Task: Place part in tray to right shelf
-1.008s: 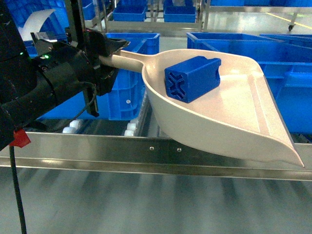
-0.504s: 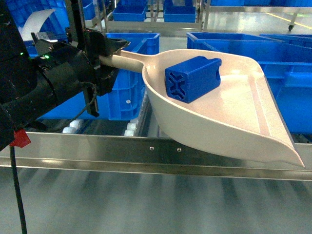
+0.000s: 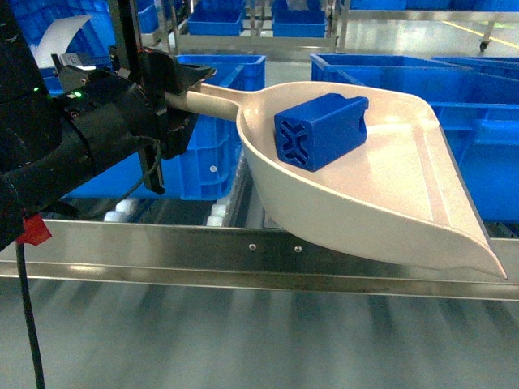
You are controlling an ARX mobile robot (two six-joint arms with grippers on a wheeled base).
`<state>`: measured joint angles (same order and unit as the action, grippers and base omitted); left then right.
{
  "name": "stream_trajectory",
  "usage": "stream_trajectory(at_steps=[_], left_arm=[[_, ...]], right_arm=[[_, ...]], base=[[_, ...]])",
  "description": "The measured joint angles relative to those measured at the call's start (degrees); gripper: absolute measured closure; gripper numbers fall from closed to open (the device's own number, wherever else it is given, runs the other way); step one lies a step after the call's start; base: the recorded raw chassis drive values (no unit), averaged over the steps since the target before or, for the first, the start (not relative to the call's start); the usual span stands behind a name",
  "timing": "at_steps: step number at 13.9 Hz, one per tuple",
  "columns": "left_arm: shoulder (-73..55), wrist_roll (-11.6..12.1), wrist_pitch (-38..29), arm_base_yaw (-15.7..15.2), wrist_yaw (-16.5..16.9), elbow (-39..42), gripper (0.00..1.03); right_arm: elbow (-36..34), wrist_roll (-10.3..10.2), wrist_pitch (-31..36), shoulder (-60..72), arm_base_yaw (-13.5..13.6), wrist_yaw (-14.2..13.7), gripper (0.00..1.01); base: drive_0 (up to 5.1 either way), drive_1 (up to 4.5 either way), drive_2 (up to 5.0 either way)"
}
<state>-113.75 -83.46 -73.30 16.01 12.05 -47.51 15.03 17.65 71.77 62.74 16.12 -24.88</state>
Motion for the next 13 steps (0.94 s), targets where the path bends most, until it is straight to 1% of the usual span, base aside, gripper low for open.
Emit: stream_trajectory(at_steps=[4,5,6,7,9,10,11,12,13], left_arm=[[0.00,0.09,0.15,0.02,-0.22,0.00,0.91],[1.81,3.32,6.21,1.33,-9.46,0.13,0.91],[2.99,8.07,4.85,2.05,-20.90,0.22,0.91],[3.23,8.48,4.00,1.64,-20.87,0.22,0.91],[4.48,8.61,5.27,1.51,-20.90,0.22,0.91],[6.78,8.61,6.97,1.51,-22.03,-0.46,0.91],[10.14,9.11,8.90,1.18,-24.11,-2.25,0.91],[13.79,10.51,13.16,-0.26,-26.73,-4.61,0.91],[17.09,12.41,19.17,-3.15,-32.68,-6.84,0.91]], right_arm=[[0.00,0.00,0.00,0.00,0.00,0.02,0.03],[0.00,0.00,0.02,0.00,0.00,0.02,0.03],[0.00,0.00,0.00,-0.02,0.00,0.00,0.03],[0.00,0.00,0.02,-0.02,0.00,0.02,0.03],[0.00,0.00,0.00,-0.02,0.00,0.00,0.03],[0.00,0.00,0.02,-0.02,0.00,0.02,0.03],[0.00,0.00,0.00,-0.02,0.00,0.02,0.03],[0.00,0.00,0.02,-0.02,0.00,0.00,0.03],[0.00,0.00,0.00,-0.02,0.00,0.00,0.03]], base=[[0.0,0.00,0.0],[0.0,0.00,0.0],[0.0,0.00,0.0],[0.0,0.00,0.0],[0.0,0.00,0.0],[0.0,0.00,0.0],[0.0,0.00,0.0],[0.0,0.00,0.0],[0.0,0.00,0.0]])
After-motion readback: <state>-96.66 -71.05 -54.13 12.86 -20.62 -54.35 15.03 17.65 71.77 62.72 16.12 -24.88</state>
